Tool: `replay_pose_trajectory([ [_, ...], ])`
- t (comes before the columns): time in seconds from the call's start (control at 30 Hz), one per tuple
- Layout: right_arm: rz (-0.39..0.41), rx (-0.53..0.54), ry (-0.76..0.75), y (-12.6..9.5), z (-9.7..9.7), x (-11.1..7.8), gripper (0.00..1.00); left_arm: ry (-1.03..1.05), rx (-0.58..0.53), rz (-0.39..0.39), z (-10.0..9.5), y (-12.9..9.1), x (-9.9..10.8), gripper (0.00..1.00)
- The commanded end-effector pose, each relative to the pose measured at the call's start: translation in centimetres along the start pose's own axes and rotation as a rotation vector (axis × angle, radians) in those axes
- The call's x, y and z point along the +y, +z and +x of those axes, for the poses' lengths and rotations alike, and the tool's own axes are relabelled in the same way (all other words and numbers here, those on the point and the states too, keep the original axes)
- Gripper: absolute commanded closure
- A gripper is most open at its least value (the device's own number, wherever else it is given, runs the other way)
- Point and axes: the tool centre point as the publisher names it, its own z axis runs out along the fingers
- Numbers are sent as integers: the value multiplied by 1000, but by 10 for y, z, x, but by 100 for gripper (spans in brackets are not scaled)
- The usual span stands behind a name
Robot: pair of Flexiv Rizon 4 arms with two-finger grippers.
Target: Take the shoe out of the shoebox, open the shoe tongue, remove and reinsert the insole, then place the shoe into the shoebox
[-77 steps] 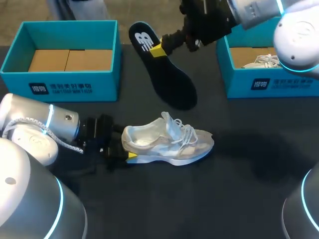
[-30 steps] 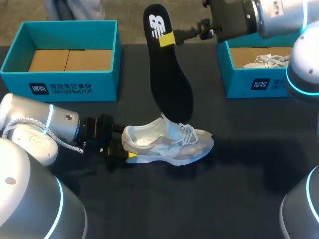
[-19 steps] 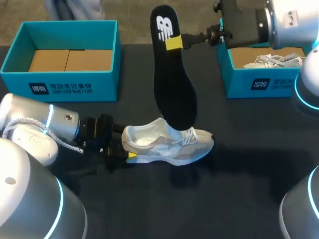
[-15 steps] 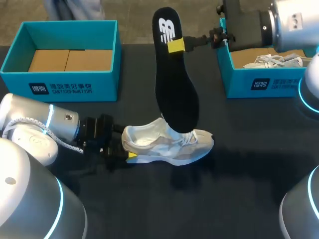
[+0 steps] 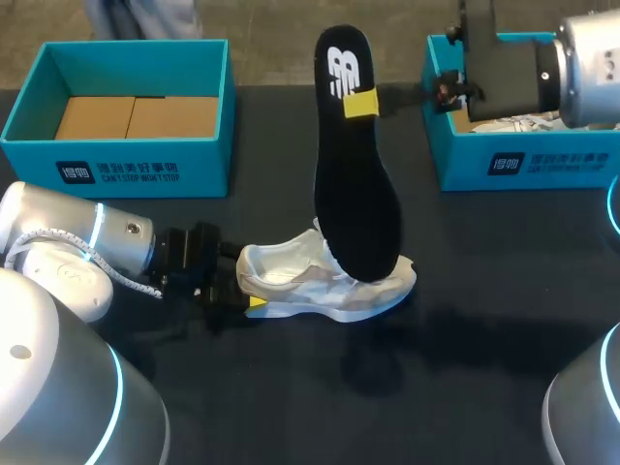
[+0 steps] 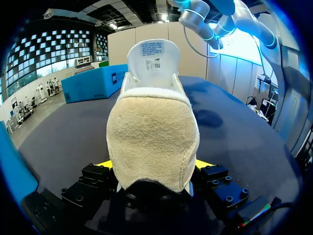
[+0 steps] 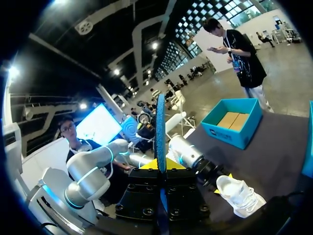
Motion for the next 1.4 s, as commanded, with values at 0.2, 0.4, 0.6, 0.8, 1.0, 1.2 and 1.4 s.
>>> replay_pose_trajectory([
  [0.2, -32, 27, 19, -14, 12, -16, 100, 0, 1, -3, -1, 1, 1, 100],
  [0.4, -26, 31, -18, -17, 18, -18, 100, 0, 1, -3, -1, 1, 1, 100],
  [0.6, -4, 14, -69, -16, 24, -15, 100, 0, 1, -3, -1, 1, 1, 100],
  [0.8, -4, 14, -69, -16, 24, -15, 100, 0, 1, -3, -1, 1, 1, 100],
  [1.0, -4, 14, -69, -16, 24, -15, 100, 0, 1, -3, -1, 1, 1, 100],
  [1.2, 10, 85, -78, -20, 36, -8, 100, 0, 1, -3, -1, 1, 1, 100],
  [1.4, 19, 78, -95, -22, 50, -8, 100, 0, 1, -3, -1, 1, 1, 100],
])
